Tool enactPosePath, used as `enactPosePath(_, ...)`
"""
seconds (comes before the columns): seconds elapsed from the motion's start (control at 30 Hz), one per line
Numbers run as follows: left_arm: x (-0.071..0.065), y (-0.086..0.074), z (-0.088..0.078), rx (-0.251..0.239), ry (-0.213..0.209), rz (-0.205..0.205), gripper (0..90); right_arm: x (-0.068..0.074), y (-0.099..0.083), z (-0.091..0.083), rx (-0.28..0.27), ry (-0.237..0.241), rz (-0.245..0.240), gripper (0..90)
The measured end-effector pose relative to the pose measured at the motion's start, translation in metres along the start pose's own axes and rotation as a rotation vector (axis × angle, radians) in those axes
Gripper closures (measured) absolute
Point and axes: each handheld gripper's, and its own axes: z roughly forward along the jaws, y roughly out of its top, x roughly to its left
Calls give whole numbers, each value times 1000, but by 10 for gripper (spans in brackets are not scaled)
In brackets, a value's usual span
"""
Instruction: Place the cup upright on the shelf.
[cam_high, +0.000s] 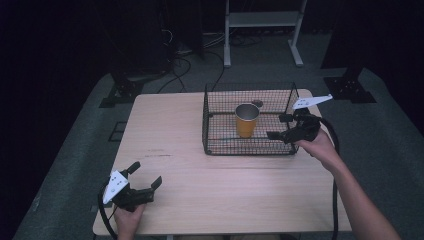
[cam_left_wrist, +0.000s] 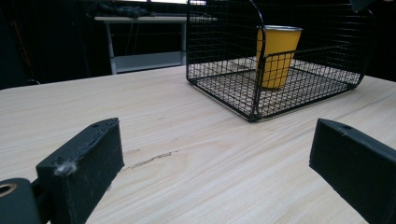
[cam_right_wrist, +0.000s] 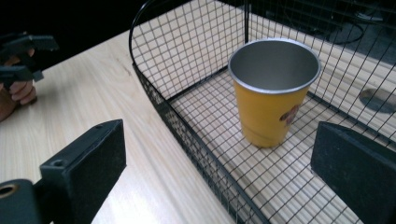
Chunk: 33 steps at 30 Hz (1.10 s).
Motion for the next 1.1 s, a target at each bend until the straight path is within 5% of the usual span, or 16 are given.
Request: enactPosePath(1.1,-1,0,0,1,3,3,22,31,-46,-18,-20,24,-10,61)
